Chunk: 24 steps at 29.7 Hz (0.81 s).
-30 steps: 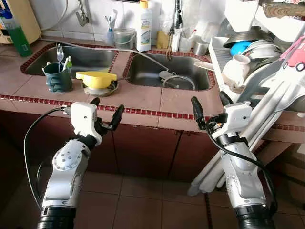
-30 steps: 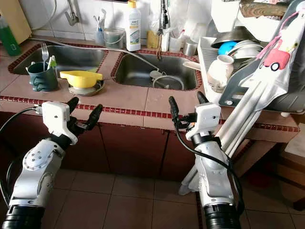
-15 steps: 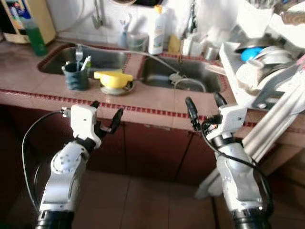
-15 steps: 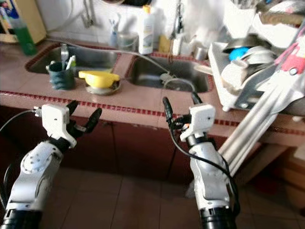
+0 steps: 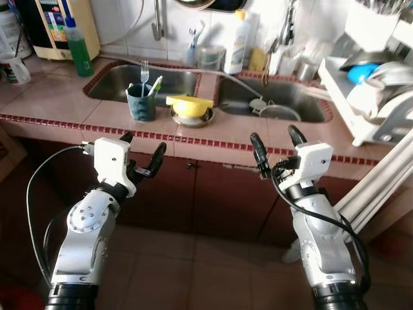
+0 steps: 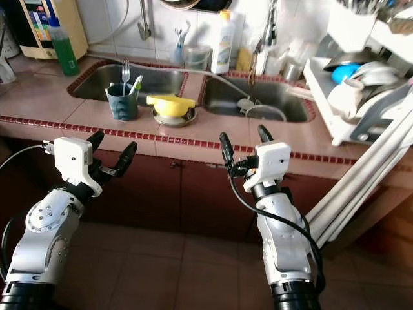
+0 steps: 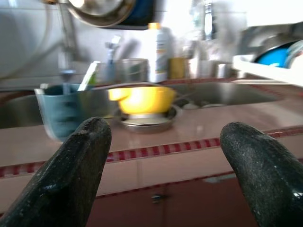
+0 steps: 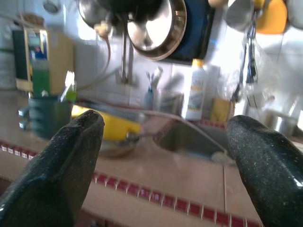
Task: Kitchen organization
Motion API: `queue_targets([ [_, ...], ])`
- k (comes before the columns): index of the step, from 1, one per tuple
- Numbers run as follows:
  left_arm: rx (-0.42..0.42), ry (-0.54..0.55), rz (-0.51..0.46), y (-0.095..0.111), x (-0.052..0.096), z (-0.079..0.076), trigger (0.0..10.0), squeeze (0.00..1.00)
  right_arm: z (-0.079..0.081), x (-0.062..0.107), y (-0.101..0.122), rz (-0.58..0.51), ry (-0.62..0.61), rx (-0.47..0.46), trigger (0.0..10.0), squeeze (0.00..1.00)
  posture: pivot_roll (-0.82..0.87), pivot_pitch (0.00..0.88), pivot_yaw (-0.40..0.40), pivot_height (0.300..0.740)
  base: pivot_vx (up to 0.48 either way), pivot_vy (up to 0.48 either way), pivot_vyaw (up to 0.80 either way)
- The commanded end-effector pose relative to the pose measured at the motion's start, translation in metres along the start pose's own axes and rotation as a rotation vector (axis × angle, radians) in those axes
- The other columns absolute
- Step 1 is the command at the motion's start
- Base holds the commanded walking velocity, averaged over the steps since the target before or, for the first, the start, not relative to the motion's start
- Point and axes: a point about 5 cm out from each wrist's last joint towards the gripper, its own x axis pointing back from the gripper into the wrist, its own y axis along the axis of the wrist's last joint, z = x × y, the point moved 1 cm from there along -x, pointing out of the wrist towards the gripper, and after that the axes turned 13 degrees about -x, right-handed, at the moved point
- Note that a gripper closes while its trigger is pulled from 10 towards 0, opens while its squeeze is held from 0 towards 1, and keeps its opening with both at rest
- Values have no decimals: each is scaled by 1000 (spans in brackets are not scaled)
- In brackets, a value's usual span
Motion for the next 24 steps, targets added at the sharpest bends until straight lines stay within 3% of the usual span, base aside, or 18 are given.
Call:
queue_targets([
  [1,-7,4,2,4,-1,4,10000,0,-1,-3,7,-26,-6,-1,10000,0,-142,12,-28,732,0,0,0],
  [11,4,-20,14,6,-5,3,10000,0,0,-5,8,-29,-4,-2,10000,0,-142,12,-28,732,0,0,0],
  [24,-20,-38,7,9,-8,1,10000,0,-1,-6,8,-32,-5,0,10000,0,-143,11,-27,732,400,0,0],
])
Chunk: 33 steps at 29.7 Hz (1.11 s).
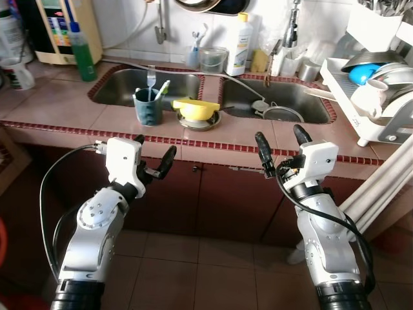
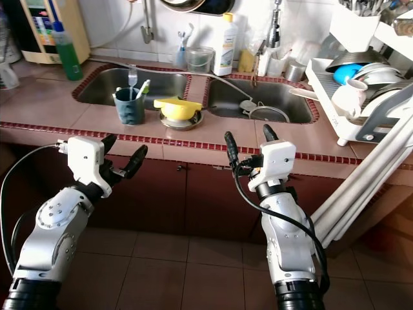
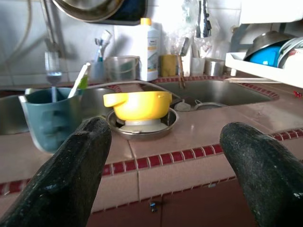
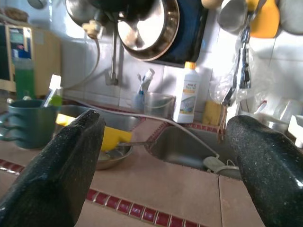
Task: Kitchen organization
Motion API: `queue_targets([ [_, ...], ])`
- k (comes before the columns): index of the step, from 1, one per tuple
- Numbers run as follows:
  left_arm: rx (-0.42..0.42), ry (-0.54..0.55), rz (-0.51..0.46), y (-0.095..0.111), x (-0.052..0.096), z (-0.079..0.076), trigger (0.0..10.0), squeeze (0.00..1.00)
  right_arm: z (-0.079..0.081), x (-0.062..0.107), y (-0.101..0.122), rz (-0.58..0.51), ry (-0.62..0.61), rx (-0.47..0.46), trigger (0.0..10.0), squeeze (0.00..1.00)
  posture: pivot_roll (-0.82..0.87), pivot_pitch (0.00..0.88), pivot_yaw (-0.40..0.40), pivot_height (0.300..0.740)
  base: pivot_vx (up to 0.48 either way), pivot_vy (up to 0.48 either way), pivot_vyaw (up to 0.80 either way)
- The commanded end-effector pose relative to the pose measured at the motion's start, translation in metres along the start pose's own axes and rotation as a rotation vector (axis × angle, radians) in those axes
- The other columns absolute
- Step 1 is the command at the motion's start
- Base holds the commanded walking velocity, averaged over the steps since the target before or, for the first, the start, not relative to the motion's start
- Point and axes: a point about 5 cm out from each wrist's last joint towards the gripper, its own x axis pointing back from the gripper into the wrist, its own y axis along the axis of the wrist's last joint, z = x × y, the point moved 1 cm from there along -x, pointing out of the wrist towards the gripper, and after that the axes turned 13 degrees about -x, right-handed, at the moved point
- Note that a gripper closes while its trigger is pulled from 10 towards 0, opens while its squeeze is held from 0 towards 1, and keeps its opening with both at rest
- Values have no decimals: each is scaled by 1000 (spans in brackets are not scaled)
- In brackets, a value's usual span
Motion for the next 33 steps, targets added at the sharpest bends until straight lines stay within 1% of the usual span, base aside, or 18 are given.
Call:
queue_targets([
  [1,-21,-1,-14,6,-1,3,10000,0,2,-3,4,-16,5,-5,10000,0,-143,11,-27,732,424,0,0],
  [16,-19,4,-19,6,-1,2,10000,0,2,-2,4,-10,14,0,10000,0,-144,9,-35,732,428,0,0],
  [21,-17,22,-32,9,-2,3,10000,0,2,-3,4,-9,23,0,10000,0,-144,6,-40,732,396,0,0],
  [22,-20,25,-37,9,-1,3,10000,0,2,-3,4,-9,23,1,10000,0,-144,2,-41,732,0,0,0],
  [24,3,31,-59,12,0,3,10000,0,2,-2,4,-5,27,5,10000,0,-145,1,-43,732,0,0,0],
  [30,-7,22,-51,12,-1,2,10000,0,2,-2,3,-2,30,6,10000,0,-145,0,-43,732,0,0,0],
  [33,-43,-9,-70,16,-2,-1,10000,0,3,-2,3,0,35,8,10000,0,-145,0,-43,732,0,0,0],
])
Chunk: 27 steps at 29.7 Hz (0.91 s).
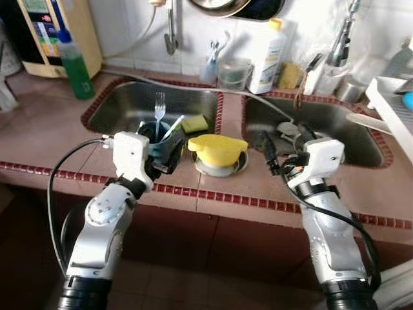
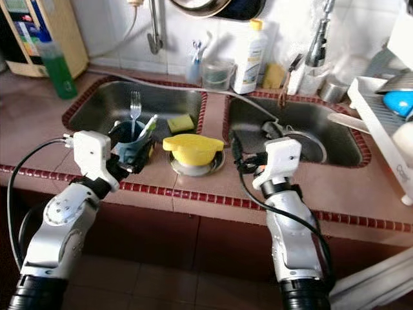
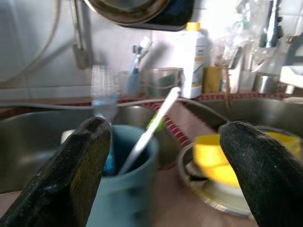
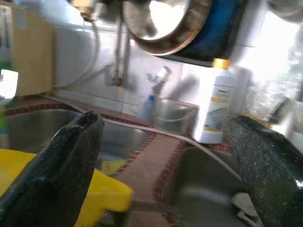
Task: Kitchen organization
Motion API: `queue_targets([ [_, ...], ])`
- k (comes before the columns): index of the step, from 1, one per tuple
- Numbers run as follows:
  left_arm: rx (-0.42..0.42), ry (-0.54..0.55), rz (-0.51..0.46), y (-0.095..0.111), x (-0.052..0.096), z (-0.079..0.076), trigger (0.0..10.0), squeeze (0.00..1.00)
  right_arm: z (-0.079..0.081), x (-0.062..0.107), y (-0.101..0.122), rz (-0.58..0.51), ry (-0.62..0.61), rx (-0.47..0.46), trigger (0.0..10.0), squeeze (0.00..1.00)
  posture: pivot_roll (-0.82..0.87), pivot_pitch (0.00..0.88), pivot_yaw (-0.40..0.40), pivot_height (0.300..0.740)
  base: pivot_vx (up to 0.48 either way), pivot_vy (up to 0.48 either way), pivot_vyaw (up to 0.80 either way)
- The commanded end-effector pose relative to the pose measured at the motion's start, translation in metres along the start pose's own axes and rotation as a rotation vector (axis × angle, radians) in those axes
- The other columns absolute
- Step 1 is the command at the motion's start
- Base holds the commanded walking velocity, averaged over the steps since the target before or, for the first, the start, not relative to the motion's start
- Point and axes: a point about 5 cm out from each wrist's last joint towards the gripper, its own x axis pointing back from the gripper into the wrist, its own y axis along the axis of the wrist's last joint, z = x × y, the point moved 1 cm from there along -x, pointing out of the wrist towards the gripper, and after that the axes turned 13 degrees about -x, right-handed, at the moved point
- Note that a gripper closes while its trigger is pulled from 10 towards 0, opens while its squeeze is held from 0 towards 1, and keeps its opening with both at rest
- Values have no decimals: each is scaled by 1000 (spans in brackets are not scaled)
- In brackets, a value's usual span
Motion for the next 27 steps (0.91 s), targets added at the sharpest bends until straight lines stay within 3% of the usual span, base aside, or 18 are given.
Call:
queue_targets([
  [1,-32,-12,-30,8,-2,0,10000,0,3,-1,2,-11,14,-4,10000,0,-145,0,-41,732,0,0,0],
  [15,-65,-85,-68,22,-21,-16,10000,0,6,-1,2,-12,13,-4,10000,0,-157,0,-29,732,0,0,0],
  [27,-98,-134,2,14,-35,-30,10000,0,3,3,3,-11,-11,0,10000,0,-183,22,-6,732,0,0,0],
])
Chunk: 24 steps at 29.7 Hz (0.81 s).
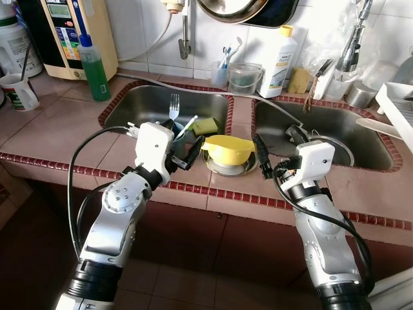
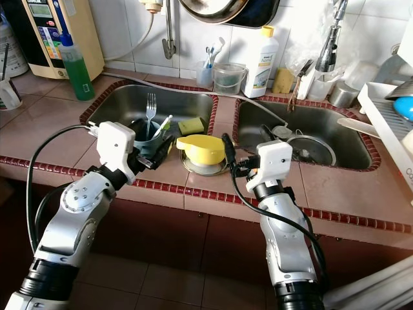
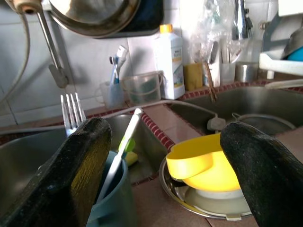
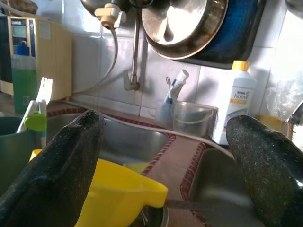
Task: Kitchen organization
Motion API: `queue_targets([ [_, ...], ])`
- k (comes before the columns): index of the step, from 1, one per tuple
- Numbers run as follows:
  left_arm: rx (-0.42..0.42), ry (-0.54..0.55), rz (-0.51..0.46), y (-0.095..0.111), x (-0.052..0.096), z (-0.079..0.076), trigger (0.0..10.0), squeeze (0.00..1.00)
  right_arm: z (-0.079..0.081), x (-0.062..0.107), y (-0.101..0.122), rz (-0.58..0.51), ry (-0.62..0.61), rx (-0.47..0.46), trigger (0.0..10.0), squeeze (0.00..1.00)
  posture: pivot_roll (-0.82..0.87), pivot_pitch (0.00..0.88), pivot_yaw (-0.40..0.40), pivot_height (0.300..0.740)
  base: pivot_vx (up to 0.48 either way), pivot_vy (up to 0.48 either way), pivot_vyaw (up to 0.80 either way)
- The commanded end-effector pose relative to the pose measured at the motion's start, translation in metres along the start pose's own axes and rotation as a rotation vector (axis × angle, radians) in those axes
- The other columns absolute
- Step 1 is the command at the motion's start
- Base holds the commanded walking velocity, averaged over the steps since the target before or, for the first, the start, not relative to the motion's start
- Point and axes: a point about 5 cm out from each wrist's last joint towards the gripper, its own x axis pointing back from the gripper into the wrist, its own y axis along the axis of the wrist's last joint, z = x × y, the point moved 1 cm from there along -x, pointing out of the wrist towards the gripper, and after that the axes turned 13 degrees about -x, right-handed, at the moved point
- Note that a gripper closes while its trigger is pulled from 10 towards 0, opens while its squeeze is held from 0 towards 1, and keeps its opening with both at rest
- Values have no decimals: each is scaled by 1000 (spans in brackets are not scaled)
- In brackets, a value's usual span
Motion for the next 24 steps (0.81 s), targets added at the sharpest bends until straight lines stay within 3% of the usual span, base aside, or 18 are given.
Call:
queue_targets([
  [1,-19,-25,14,2,-9,-5,10000,0,0,-1,8,-26,-1,11,10000,0,-183,22,-6,732,0,0,0],
  [8,-31,-51,21,3,-25,-14,10000,0,3,-2,11,-37,-6,5,10000,0,-192,33,5,732,0,0,0],
  [14,-46,-56,19,6,-34,-10,10000,0,7,-1,14,-51,-8,-1,10000,0,-201,58,16,732,0,0,0],
  [19,-99,-42,-7,14,-38,10,10000,0,11,1,18,-66,-23,-16,10000,0,-207,96,26,732,0,0,0],
  [21,-113,-19,-10,20,-44,28,10000,0,13,-2,20,-70,-19,-19,10000,0,-204,128,34,732,0,0,0],
  [24,-127,-22,-7,21,-46,33,10000,0,15,-2,22,-71,-18,-21,10000,0,-206,156,46,732,0,0,0],
])
